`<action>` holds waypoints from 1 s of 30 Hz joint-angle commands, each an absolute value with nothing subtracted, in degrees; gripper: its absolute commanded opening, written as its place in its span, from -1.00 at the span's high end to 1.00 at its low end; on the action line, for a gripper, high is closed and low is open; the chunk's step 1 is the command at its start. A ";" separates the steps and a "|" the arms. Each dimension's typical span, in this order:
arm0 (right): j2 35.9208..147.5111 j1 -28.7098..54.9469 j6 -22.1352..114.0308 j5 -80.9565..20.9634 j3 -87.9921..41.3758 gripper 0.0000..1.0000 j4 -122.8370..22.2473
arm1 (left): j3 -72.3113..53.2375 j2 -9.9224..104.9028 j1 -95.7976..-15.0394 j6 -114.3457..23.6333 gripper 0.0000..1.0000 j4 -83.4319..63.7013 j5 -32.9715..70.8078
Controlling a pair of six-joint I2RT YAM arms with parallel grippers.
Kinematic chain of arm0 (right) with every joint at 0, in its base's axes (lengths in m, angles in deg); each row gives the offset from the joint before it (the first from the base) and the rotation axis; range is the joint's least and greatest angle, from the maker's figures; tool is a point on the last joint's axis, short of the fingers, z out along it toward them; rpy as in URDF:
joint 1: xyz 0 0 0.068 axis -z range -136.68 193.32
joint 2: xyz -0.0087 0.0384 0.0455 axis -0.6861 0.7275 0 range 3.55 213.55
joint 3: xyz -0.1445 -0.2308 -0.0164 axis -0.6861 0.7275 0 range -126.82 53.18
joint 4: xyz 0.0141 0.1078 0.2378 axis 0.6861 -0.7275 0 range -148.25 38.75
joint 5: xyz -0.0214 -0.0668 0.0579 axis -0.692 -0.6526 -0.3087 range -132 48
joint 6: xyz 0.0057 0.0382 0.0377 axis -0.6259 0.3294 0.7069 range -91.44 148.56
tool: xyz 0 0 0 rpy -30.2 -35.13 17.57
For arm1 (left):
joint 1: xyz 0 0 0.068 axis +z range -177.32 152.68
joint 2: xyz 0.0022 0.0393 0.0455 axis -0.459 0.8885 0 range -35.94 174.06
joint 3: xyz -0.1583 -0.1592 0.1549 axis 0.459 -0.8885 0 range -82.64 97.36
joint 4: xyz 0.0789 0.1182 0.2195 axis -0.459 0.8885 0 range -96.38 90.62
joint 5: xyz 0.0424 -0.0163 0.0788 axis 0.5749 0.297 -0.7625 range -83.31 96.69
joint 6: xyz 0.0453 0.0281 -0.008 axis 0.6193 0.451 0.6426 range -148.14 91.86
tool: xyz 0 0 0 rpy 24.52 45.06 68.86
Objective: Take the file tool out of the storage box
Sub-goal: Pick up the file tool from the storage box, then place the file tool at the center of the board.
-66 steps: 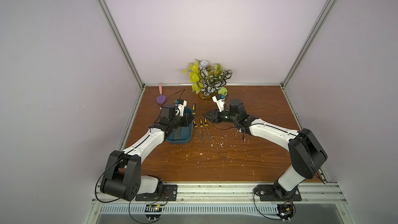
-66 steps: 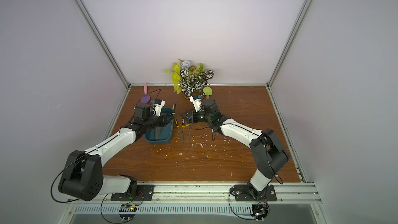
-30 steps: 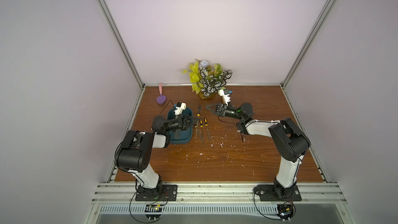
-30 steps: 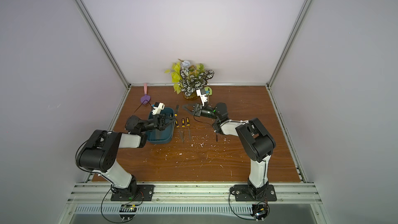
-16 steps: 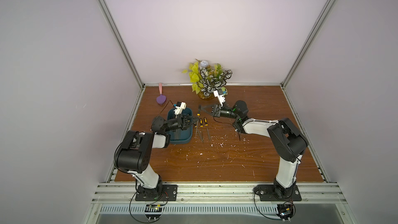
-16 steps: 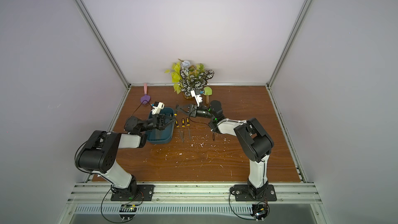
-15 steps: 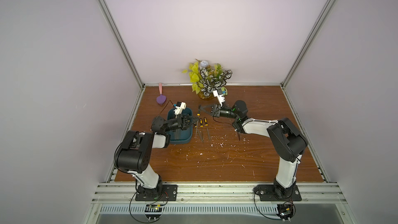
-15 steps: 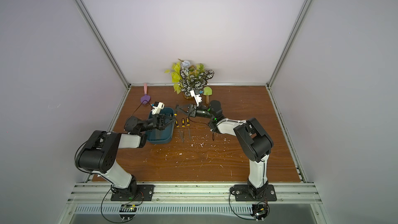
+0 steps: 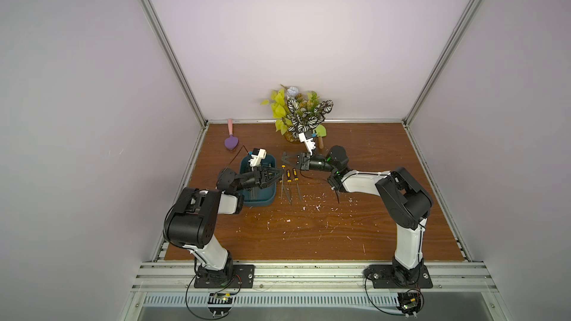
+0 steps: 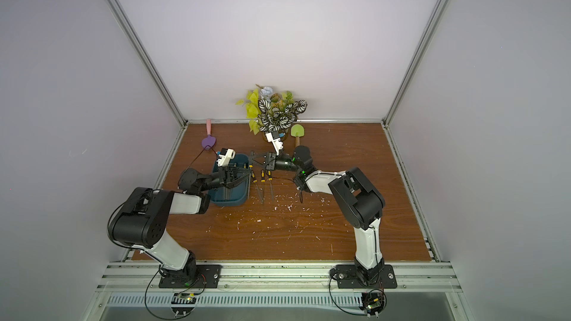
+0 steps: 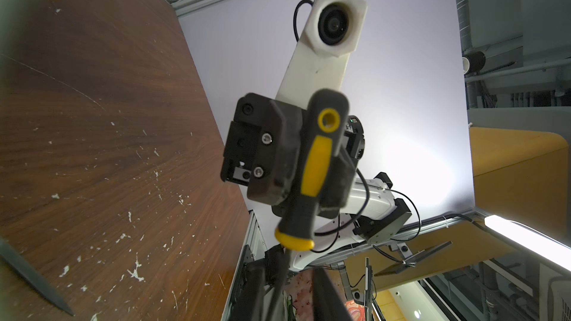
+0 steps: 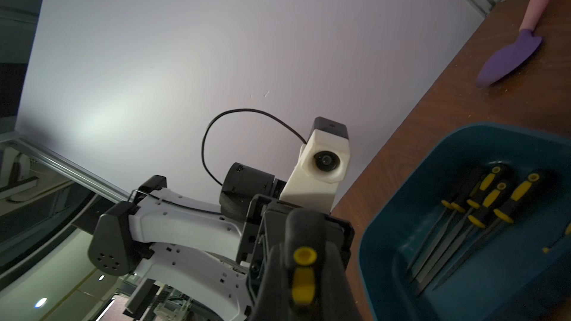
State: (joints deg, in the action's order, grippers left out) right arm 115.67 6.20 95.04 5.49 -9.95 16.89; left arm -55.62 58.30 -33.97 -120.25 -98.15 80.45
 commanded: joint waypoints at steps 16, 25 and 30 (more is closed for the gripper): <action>100.40 9.48 49.27 -17.35 -22.61 1.00 -67.11 | -36.12 38.82 -33.75 -50.89 -0.99 -5.80 50.38; 105.72 6.92 51.37 -35.72 -24.96 1.00 -75.73 | -31.44 38.58 -32.94 -48.79 -0.99 9.55 22.21; 111.07 5.50 53.84 -38.20 -30.24 1.00 -77.42 | -31.33 39.65 -33.03 -48.43 -0.99 13.22 16.52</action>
State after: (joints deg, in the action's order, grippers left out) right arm 110.07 6.39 52.42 -34.29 -25.49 -75.93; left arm -32.53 39.24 -33.41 -50.94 7.16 24.03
